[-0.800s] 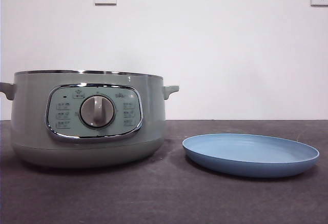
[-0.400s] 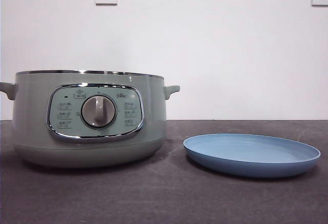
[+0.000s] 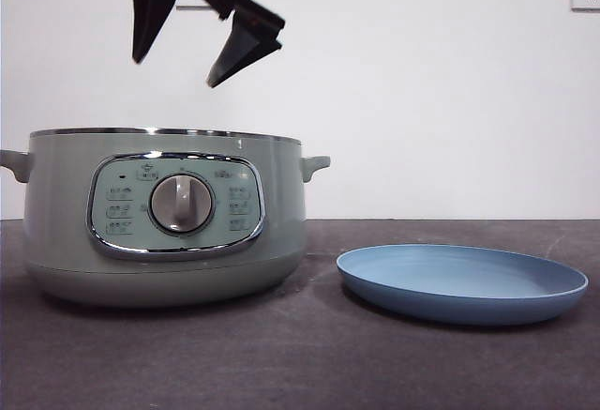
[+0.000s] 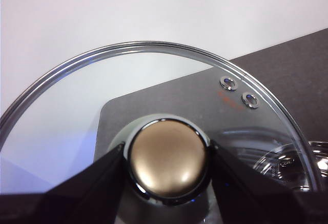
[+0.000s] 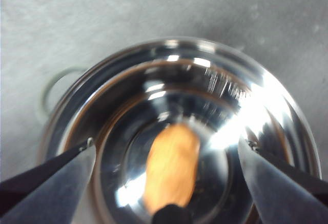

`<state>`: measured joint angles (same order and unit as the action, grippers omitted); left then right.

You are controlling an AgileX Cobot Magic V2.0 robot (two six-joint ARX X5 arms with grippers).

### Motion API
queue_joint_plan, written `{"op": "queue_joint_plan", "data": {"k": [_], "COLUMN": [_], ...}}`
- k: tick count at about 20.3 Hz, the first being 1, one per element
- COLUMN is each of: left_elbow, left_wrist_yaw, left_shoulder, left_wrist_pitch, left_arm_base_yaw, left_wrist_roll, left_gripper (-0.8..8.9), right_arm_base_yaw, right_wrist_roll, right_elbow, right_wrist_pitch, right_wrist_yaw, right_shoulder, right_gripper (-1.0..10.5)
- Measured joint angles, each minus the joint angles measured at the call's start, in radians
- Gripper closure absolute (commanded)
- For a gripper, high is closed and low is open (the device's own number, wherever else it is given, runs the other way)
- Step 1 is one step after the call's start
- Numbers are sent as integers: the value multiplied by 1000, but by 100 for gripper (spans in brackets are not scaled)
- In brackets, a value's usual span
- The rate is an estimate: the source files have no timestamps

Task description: Take the potato out from the steamer,put the potato on the plate,close the lid

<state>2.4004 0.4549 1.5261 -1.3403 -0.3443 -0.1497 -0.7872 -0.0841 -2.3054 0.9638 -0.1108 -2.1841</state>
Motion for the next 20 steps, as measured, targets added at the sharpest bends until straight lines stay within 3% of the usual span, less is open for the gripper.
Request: {"op": "queue_joint_plan", "data": {"k": [7, 12, 13, 16, 20], "left_elbow": [0, 0, 0, 0, 0], "left_wrist_yaw": [-3, -77, -77, -74, -75], "left_shoulder": [0, 0, 0, 1, 1], "left_wrist_pitch": [0, 0, 0, 0, 0], "left_arm_base_yaw": [0, 0, 0, 0, 0], "left_wrist_roll": [0, 0, 0, 0, 0], "left_gripper": [820, 819, 819, 819, 819], "right_arm_base_yaw": [-5, -5, -5, -7, -12], "right_wrist_roll": [-21, -37, -38, -48, -66], "right_elbow": [-10, -10, -10, -10, -11], "right_wrist_pitch": [53, 95, 95, 95, 98], "right_wrist_yaw": [36, 36, 36, 36, 36], "right_shoulder": [-121, -196, -201, -201, -201], "right_gripper": [478, 480, 531, 967, 957]}}
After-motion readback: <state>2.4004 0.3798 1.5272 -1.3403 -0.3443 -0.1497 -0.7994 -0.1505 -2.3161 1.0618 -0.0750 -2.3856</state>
